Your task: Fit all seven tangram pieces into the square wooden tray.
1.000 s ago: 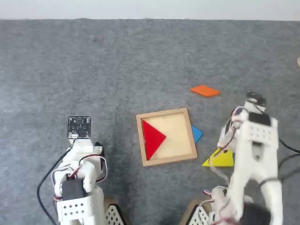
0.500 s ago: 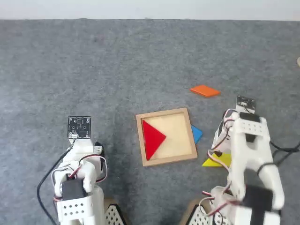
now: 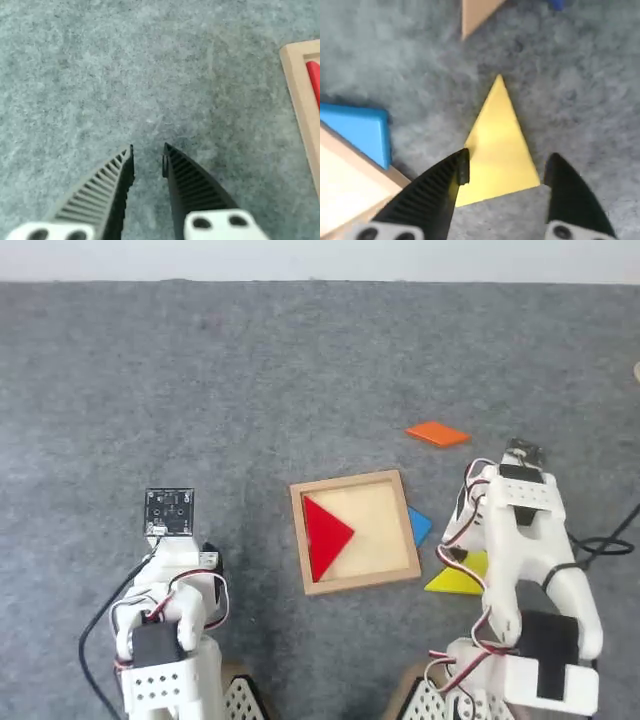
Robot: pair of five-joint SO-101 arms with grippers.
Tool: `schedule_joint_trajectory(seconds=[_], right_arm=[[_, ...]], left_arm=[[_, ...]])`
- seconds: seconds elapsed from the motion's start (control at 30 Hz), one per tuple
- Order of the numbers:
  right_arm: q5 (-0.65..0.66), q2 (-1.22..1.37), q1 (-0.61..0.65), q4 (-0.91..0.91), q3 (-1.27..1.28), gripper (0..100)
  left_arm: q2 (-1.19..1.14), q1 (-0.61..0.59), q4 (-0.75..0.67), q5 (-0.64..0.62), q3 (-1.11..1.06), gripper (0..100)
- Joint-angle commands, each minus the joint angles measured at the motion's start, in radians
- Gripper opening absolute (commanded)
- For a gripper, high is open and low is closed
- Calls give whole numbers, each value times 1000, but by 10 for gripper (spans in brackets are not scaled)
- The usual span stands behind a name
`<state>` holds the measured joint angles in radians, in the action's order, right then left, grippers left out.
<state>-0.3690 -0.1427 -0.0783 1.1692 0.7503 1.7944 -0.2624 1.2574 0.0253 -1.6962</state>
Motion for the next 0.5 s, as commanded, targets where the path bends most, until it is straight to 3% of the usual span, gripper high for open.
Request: schedule_joint_trajectory(seconds=[0.0, 0.47], right_arm=[[-52, 1, 10, -18, -43, 292], [-91, 1, 54, 42, -40, 269]], left_arm=[[20, -5, 3, 2, 13, 93], [20, -5, 3, 2, 13, 93]])
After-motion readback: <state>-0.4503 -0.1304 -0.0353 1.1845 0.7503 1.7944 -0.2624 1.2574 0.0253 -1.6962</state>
